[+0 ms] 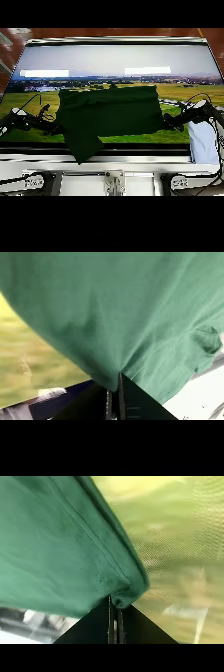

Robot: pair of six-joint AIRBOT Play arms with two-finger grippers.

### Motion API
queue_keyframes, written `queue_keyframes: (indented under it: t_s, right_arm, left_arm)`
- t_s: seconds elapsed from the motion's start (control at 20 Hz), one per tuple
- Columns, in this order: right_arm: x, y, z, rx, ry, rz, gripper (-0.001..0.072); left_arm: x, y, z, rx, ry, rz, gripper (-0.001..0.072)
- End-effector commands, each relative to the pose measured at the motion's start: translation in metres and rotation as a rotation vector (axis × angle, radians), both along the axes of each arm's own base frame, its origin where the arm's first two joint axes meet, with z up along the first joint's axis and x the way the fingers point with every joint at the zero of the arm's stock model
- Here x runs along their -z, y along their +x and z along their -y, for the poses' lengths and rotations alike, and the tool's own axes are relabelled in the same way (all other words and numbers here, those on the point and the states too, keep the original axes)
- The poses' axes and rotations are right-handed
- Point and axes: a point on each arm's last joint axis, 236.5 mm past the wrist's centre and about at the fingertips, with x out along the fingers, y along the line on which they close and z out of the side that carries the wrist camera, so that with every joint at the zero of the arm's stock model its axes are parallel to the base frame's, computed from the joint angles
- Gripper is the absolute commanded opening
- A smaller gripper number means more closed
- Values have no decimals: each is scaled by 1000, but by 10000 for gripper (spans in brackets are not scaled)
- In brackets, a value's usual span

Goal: Fold the shirts.

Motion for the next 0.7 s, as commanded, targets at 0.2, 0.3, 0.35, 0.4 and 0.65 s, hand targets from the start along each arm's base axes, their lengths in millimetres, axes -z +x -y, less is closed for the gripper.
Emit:
queue_keyframes:
  t_s: [0.2, 0.3, 0.35, 0.4, 0.65]
  right_arm:
    - [-175, 95, -8, -191, -16, 590, 56]
    - [-309, 117, -5, -241, -152, 945, 56]
    - [-377, 115, 0, -247, -263, 1108, 56]
    - [-450, 103, 8, -229, -402, 1281, 56]
    - [-653, -42, 18, -11, -846, 1740, 56]
  left_arm:
    - [-180, 104, -31, -41, 168, 568, 39]
    - [-306, 123, -35, -73, 231, 872, 40]
    - [-382, 120, -31, -87, 259, 1054, 40]
    - [-457, 105, -26, -94, 297, 1241, 40]
    - [-675, -45, -9, -274, 459, 1805, 40]
